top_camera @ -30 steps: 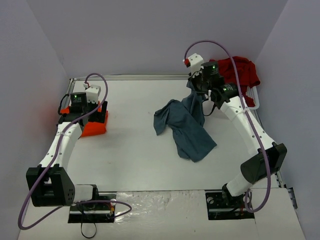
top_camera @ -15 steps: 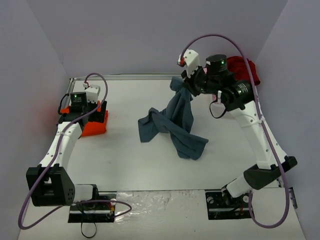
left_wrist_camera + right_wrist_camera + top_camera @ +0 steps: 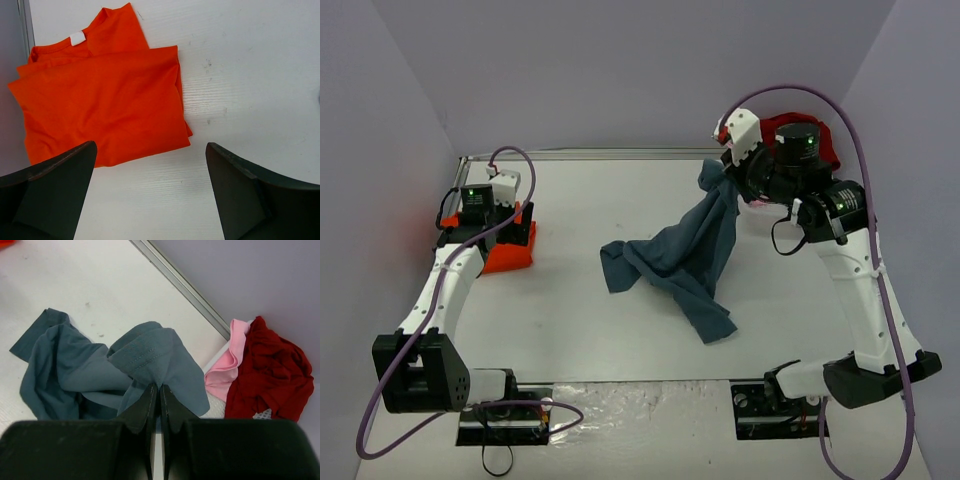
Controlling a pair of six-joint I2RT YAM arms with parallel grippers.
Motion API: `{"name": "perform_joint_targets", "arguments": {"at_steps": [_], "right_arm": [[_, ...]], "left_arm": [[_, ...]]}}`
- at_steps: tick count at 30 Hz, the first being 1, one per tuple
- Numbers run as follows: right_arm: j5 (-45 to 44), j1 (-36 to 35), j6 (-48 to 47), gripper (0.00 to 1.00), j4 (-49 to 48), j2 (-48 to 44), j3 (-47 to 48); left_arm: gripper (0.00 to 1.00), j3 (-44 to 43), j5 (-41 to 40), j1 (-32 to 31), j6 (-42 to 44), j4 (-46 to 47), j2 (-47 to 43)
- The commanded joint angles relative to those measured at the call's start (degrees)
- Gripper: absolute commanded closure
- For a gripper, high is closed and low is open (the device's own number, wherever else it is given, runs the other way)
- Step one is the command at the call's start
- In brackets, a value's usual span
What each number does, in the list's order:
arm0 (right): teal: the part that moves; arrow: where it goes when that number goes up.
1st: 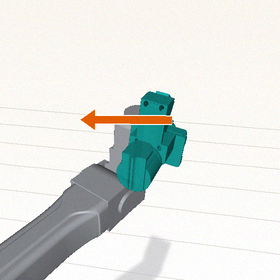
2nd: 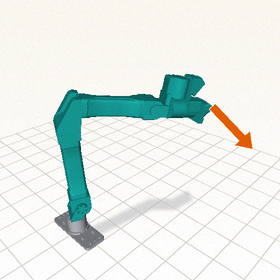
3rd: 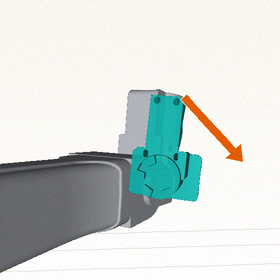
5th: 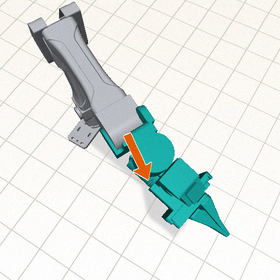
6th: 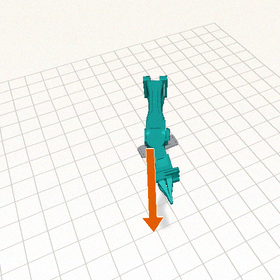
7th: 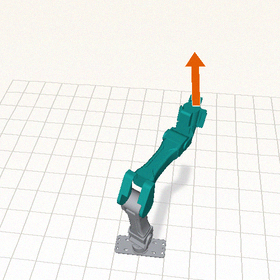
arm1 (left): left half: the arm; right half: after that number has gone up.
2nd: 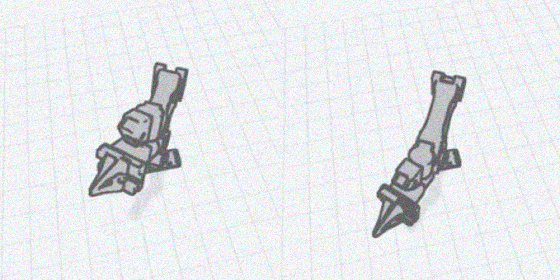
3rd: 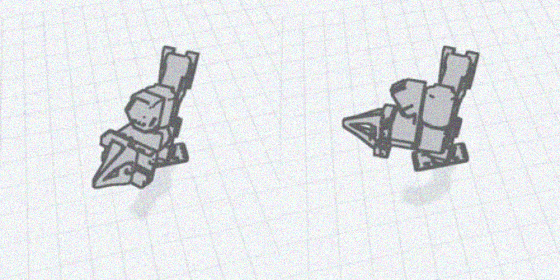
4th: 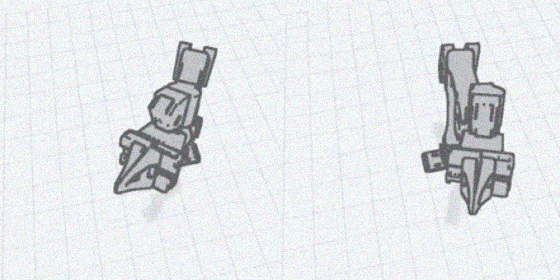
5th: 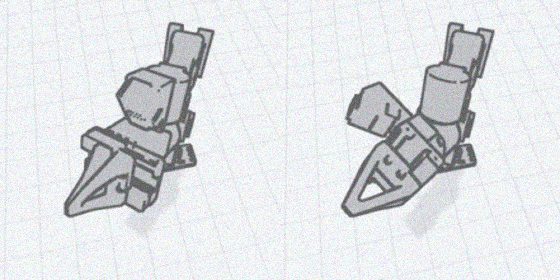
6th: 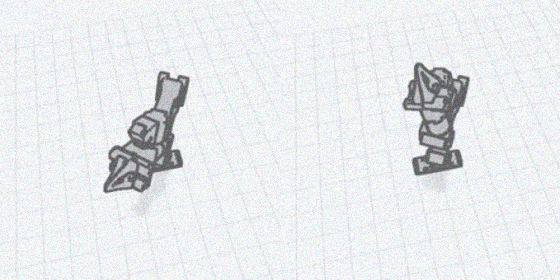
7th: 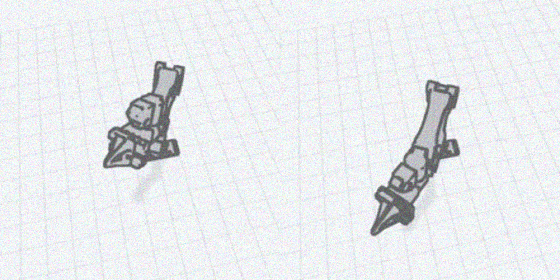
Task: Fold and stack the t-shirts
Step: Move the tshirt to the center of the board
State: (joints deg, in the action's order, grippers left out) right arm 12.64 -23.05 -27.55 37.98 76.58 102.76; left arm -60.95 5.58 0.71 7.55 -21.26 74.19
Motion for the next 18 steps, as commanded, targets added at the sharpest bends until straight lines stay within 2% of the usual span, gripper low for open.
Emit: {"name": "perform_joint_targets", "arguments": {"at_steps": [1, 7, 15, 18], "right_arm": [[2.47, 1.78, -1.1, 1.0, -3.08, -3.45, 1.65], [-2.44, 2.92, -1.28, 1.0, -3.17, -3.71, 4.73], [-5.0, 3.1, -2.16, 1.0, -6.42, -2.32, -8.61], [-2.63, 3.01, -1.37, 1.0, -6.95, 1.19, -8.72]], "left_arm": [[0.1, -1.01, -0.22, -0.01, 0.89, -0.45, -0.81], [0.1, -0.75, 0.22, -0.01, 0.89, -0.37, -1.15], [0.11, -0.58, 1.62, -0.01, 0.89, -0.28, -1.51], [0.11, -0.49, 1.71, -0.01, 0.89, -0.37, -1.6]]}}
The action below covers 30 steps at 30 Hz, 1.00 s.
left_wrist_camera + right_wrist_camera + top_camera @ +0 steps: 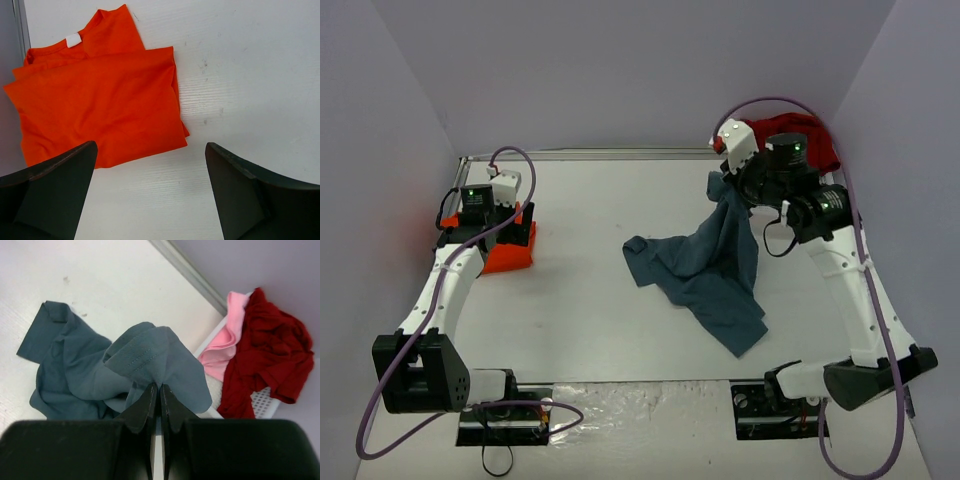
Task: Fold and stack the t-shirts
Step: Move the tshirt to the center of the board
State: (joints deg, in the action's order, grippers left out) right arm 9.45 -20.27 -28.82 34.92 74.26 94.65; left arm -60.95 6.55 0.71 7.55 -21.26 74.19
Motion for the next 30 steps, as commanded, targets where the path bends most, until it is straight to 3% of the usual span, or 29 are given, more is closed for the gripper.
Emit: {"name": "perform_joint_targets", "arguments": {"at_steps": [1, 14, 17, 19, 20, 21, 22, 25, 27, 30], "right_arm": [[2.31, -0.29, 0.34, 1.0, -3.89, 4.48, -0.17], [9.26, -15.93, 4.47, 1.0, -1.44, 16.08, 8.26], [12.25, -21.37, 5.09, 1.0, 0.14, 18.89, 9.14], [16.9, -24.44, 5.52, 1.0, 1.64, 21.17, 10.29], [18.13, -25.33, 5.88, 0.94, 1.91, 21.89, 10.81], [19.19, -25.95, 6.14, 0.78, 2.34, 22.68, 11.69], [20.16, -26.83, 5.62, 0.39, 2.87, 23.29, 12.13], [13.18, -26.75, 3.35, 0.2, 2.97, 24.35, 11.61], [8.5, -25.35, 2.37, 0.19, 1.48, 24.09, 10.21], [5.66, -19.56, 1.57, 0.17, -0.2, 24.0, 7.31]], "left_arm": [[0.11, -0.49, 0.84, -0.09, 0.89, -0.37, -1.6], [0.19, -0.31, 0.75, -0.1, 1.33, -0.37, -0.63], [0.25, -0.31, 0.49, -0.1, 1.5, -0.37, -0.28], [0.34, -0.4, 0.22, -0.1, 1.5, -0.37, 0.16], [0.37, -0.4, 0.13, -0.1, 1.59, -0.37, 0.25], [0.36, -0.49, 0.05, -0.1, 1.68, -0.37, 0.42], [0.36, -0.57, -0.13, -0.1, 1.59, -0.37, 0.69], [0.32, -0.84, -0.31, -0.1, 1.76, -0.45, 0.78], [0.26, -1.1, -0.31, -0.01, 1.76, -0.63, 0.87], [0.24, -1.28, -0.04, -0.1, 1.68, -0.8, 0.78]]}}
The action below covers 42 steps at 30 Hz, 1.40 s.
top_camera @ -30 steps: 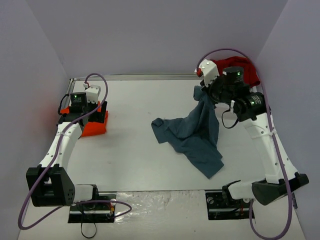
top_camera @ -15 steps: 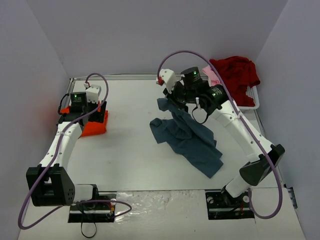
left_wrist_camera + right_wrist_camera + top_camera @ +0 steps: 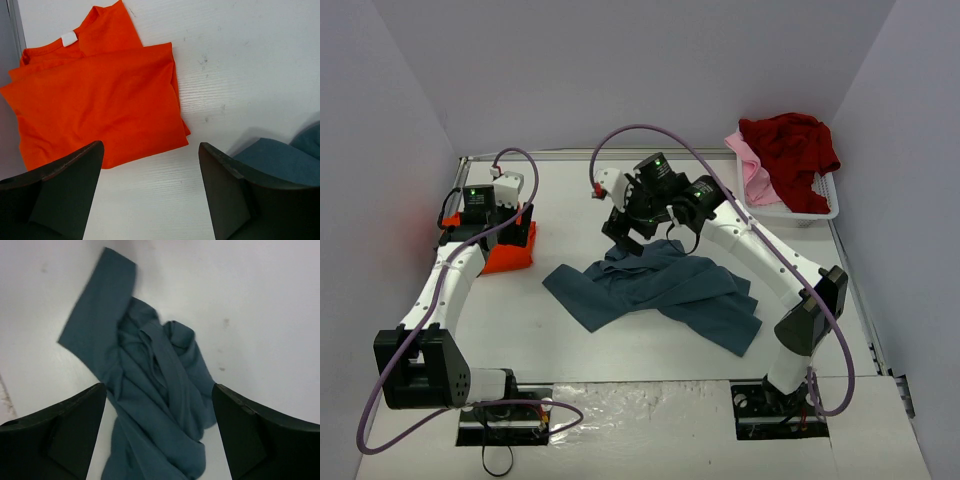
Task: Fold and stack the t-shirts
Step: Move the tshirt to the center of the board, then flatten out the tshirt
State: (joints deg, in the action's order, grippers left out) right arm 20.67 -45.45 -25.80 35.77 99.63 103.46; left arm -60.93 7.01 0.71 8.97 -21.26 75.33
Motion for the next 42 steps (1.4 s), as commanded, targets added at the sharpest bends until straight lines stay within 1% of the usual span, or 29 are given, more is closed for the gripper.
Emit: {"name": "perform_joint_targets", "arguments": {"at_steps": [1, 2, 3, 6, 8, 10, 11, 13, 15, 19, 23, 25, 29, 35, 37, 42], "right_arm": [[-5.29, 7.29, -1.53, 0.18, -1.31, -1.37, -2.72], [-4.85, 10.18, -1.88, 0.19, -1.49, -1.46, -3.52], [-5.72, 11.25, -2.23, 0.2, -1.84, -1.37, -4.31], [-11.76, 12.84, -3.28, 0.22, -3.95, -0.32, -7.65], [-13.28, 13.19, -3.38, 0.23, -4.57, 2.22, -8.36], [-12.67, 13.81, -3.55, 0.23, -4.57, 5.46, -8.1], [-11.97, 13.81, -3.55, 0.24, -4.48, 6.44, -7.4], [-9.16, 13.64, -3.29, 0.24, -4.3, 8.9, -6.52], [-5.57, 12.76, -3.29, 0.24, -4.04, 9.87, -5.2], [-1.96, 9.78, -3.9, 0.24, -3.52, 11.1, -3.44], [0.07, 6.0, -5.48, 0.24, -3.25, 11.9, -2.65], [0.69, 4.59, -6.1, 0.24, -3.25, 12.68, -1.95], [2.36, 1.78, -7.94, 0.23, -3.25, 15.23, -0.02], [3.06, 0.8, -9.35, 0.23, -2.99, 20.51, 2.36], [3.42, 0.45, -9.62, 0.24, -2.98, 22.26, 2.8], [3.85, 0.19, -9.79, 0.25, -3.07, 26.39, 4.03]], "left_arm": [[0.24, -1.56, -0.15, -0.1, 0.17, -0.89, -0.36], [0.24, -1.56, -0.06, -0.1, 0.26, -0.98, -0.45], [0.24, -1.48, 0.03, -0.1, 0.43, -1.07, -0.53], [0.24, -1.48, 0.81, -0.1, 0.52, -1.07, -0.71], [0.24, -1.56, 0.99, -0.1, 0.52, -1.07, -0.62], [0.24, -1.48, 1.25, -0.1, 0.52, -1.07, -0.62], [0.24, -1.3, 1.17, -1.75, 0.52, -1.07, -0.71], [0.24, -1.04, 1.17, -1.85, 0.52, -0.98, -0.97], [0.24, -0.69, 1.08, -1.85, 0.69, -0.8, -1.15], [0.24, -0.42, 0.64, -1.85, 0.87, -0.45, -1.06], [0.24, -0.6, 0.55, -1.85, 0.87, -0.63, -0.54], [0.21, -0.51, -0.15, -1.77, 0.52, -0.45, -0.45], [0.2, -0.51, -1.82, -1.59, -0.01, 0.16, -0.01], [0.2, -0.6, -4.8, -0.19, -1.41, 1.04, -0.09], [0.2, -0.51, -4.72, 2.09, -2.2, 1.3, -0.53], [0.19, -0.16, -3.05, 4.3, -2.82, 1.57, -0.45]]}}
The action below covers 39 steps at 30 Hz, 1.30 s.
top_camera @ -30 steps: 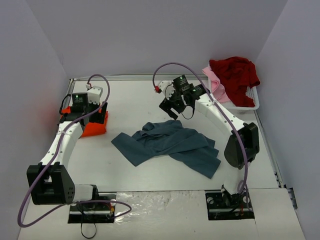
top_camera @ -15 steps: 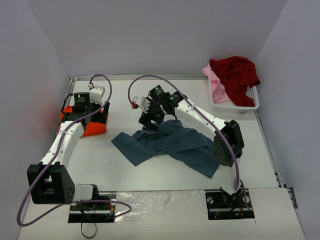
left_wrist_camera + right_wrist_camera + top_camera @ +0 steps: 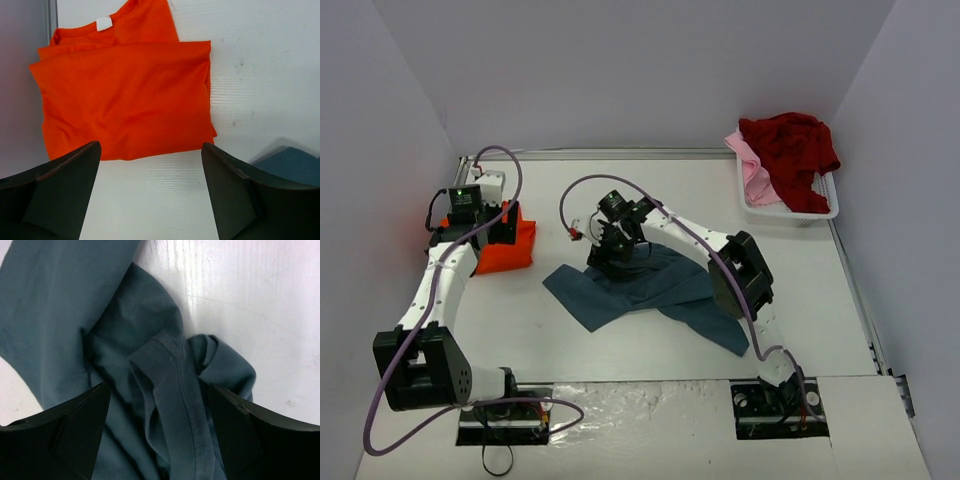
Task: Fold and stack the t-shirts
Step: Flatten out the tshirt
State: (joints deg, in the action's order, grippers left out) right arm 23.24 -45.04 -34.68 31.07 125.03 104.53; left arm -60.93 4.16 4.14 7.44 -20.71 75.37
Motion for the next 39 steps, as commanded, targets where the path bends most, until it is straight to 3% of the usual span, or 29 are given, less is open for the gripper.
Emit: {"name": "perform_joint_targets", "arguments": {"at_steps": [1, 4, 7, 9, 11, 14, 18, 19, 23, 25, 39], "right_arm": [[1.36, -0.23, -0.83, 0.25, 1.63, 1.44, 3.13], [1.71, -0.23, -0.57, 0.27, 1.54, 2.76, 3.92], [1.19, -0.23, -0.04, 0.38, 1.45, 3.64, 4.72], [0.84, -0.23, 0.31, 0.52, 1.45, 4.34, 4.98], [0.31, -0.23, 0.66, 0.76, 1.45, 4.78, 5.33], [-0.21, -0.05, 0.93, 1.0, 1.54, 4.87, 5.42], [-1.36, 0.12, 1.1, 1.0, 1.54, 3.82, 5.07], [-1.71, 0.56, 1.19, 1.0, 1.54, 3.21, 4.81], [-2.68, 2.58, 1.28, 1.0, 1.54, 1.18, 3.93], [-2.77, 4.24, 1.36, 1.0, 1.54, -0.04, 2.97], [-1.89, 9.0, 1.72, 1.0, 1.1, -3.57, -1.61]], "left_arm": [[0.19, -0.07, -0.03, 1.04, -1.29, 0.93, -0.4], [0.19, -0.16, 0.41, 1.31, -1.29, 0.76, 0.21], [0.19, -0.33, 0.93, 1.31, -1.29, 0.32, 1.35], [0.19, -0.42, 1.02, 1.31, -1.12, 0.23, 1.71], [0.19, -0.68, 1.11, 1.31, -1.11, -0.03, 2.49], [0.2, -1.47, 1.29, 1.31, -1.03, -0.65, 3.72], [0.27, -2.44, 0.5, 1.31, -0.76, -1.09, 6.01], [0.33, -3.23, -0.38, 1.31, -0.85, -1.35, 7.41], [0.7, -5.78, -0.74, 1.48, -1.99, -3.54, 12.07], [0.95, -7.53, -0.65, 1.66, -2.34, -4.68, 15.06], [0.98, -14.48, -2.06, 4.03, -6.39, -9.87, 26.22]]}}
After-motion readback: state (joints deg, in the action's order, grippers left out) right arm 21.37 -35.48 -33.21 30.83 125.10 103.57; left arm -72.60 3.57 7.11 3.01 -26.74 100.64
